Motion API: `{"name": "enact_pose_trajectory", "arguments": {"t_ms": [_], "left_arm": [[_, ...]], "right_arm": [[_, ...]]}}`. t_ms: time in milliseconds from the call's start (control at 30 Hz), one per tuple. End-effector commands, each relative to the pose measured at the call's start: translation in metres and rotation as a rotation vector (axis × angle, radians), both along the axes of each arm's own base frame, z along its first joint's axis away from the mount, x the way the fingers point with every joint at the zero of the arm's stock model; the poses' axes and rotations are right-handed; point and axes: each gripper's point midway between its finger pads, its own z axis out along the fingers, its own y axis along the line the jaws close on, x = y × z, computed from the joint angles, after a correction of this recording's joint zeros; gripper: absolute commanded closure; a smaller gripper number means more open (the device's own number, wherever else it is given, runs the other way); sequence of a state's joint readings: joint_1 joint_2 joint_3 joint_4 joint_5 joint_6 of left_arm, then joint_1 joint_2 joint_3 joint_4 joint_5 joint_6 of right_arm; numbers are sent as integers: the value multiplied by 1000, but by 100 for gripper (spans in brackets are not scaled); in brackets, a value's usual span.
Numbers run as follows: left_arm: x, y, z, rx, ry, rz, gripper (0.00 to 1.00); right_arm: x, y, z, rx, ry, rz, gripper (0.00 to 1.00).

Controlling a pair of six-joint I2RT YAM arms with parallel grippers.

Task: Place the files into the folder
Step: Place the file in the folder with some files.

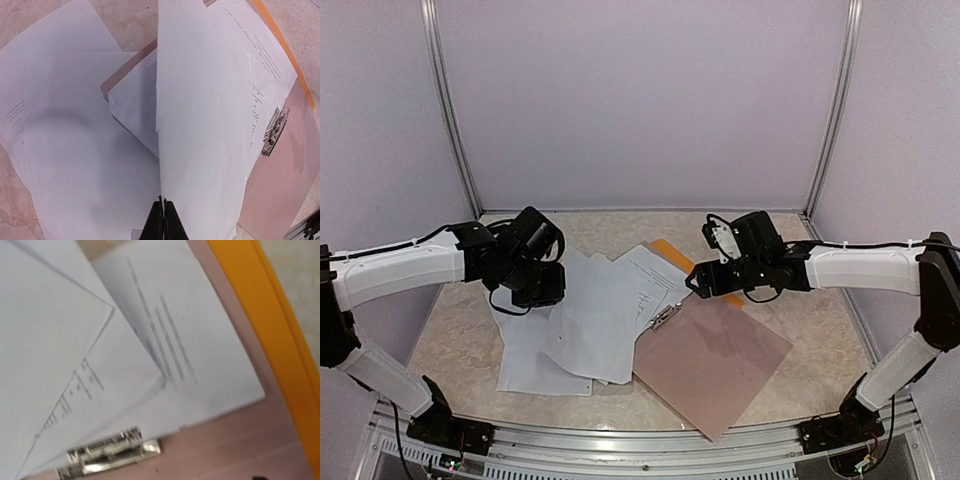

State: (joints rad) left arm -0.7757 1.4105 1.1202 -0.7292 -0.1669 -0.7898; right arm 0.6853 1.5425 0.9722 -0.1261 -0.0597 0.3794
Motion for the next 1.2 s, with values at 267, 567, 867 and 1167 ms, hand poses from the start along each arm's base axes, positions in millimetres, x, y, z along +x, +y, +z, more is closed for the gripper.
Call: {"name": "enact_pose_trajectory", "arguments": {"t_ms": [267, 567, 867, 1167], "left_arm": [[-4, 1, -66, 43, 170, -22, 92], [11, 10, -80, 89, 189, -45, 85], [18, 13, -90, 115, 211, -38, 77], [44, 11, -87, 22, 191, -61, 50]], "right_arm": [[-9, 2, -42, -48, 95, 52, 23], [-13, 6, -50, -32, 110, 71, 23], [-15, 4, -54, -33, 116, 71, 23], [-16, 7, -55, -27, 117, 78, 23]]}}
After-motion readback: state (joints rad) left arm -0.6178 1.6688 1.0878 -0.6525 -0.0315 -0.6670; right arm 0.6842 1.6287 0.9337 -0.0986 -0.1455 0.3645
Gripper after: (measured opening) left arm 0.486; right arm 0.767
